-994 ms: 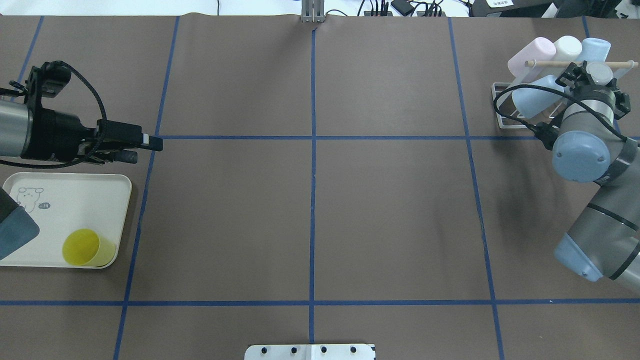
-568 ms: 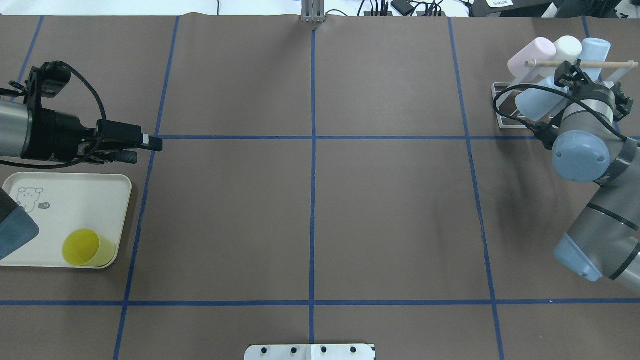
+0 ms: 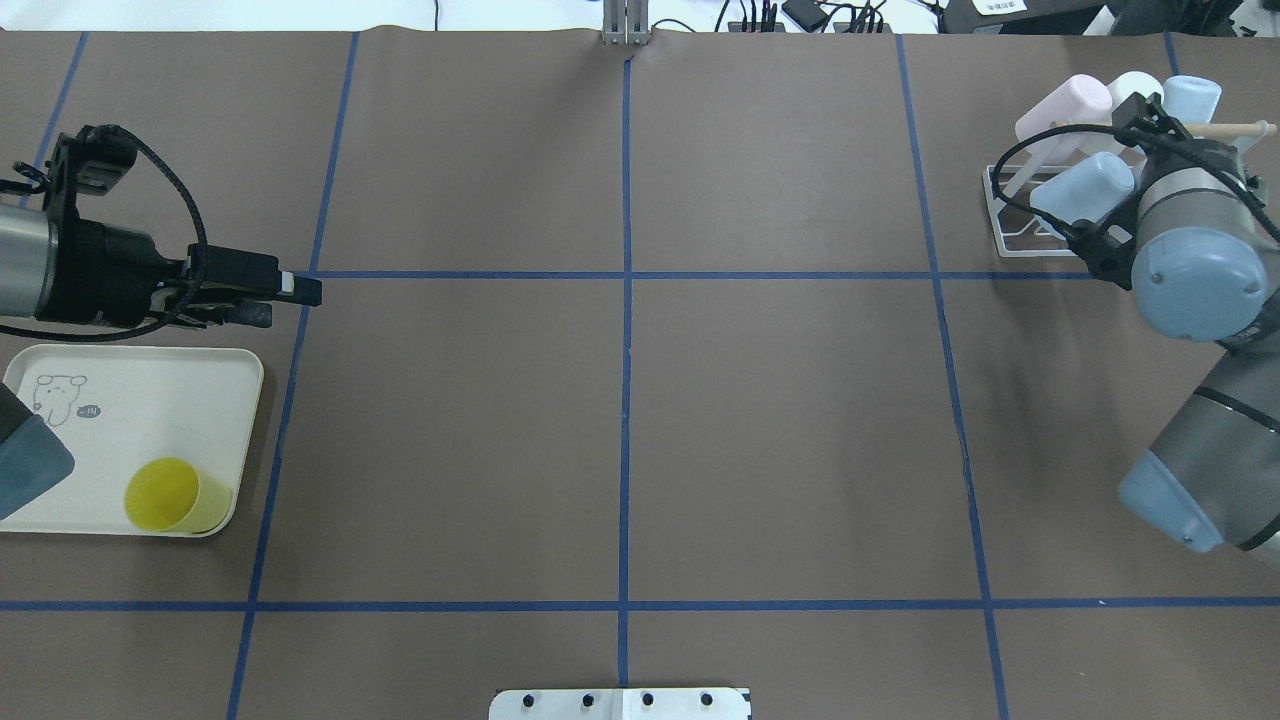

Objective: Transfer IKEA cup to right arm and place on rack

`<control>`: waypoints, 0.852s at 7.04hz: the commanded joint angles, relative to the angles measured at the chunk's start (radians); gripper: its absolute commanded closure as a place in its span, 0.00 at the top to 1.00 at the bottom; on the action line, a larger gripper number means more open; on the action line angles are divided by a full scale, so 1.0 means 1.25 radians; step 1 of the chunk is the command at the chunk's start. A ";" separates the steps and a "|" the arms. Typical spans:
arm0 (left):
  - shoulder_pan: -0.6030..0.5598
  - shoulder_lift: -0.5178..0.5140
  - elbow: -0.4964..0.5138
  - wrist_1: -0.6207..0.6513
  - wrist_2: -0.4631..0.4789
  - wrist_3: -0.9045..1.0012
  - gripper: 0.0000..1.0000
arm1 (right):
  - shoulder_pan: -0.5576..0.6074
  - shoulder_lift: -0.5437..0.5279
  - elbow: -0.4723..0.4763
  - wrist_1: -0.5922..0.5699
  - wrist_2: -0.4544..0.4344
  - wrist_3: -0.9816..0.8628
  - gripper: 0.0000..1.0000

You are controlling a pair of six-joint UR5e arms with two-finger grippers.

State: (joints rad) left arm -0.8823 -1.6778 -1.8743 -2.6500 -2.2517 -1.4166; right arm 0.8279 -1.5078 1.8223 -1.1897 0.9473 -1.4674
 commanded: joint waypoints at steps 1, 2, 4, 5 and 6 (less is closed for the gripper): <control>-0.003 0.014 -0.006 -0.002 0.000 0.024 1.00 | 0.022 -0.009 0.026 -0.001 0.050 0.141 1.00; -0.003 0.019 -0.009 -0.002 0.000 0.030 1.00 | 0.024 -0.011 0.038 -0.001 0.115 0.278 1.00; -0.022 0.061 -0.006 0.006 0.000 0.172 1.00 | 0.025 -0.011 0.064 0.001 0.233 0.565 1.00; -0.046 0.090 -0.009 0.007 0.000 0.244 1.00 | 0.025 -0.012 0.086 0.001 0.257 0.683 1.00; -0.068 0.132 -0.014 0.007 0.000 0.329 1.00 | 0.024 -0.014 0.091 0.007 0.294 0.826 1.00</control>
State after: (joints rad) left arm -0.9355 -1.5677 -1.8861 -2.6426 -2.2520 -1.1270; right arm 0.8586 -1.5232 1.9192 -1.1870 1.2601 -0.6380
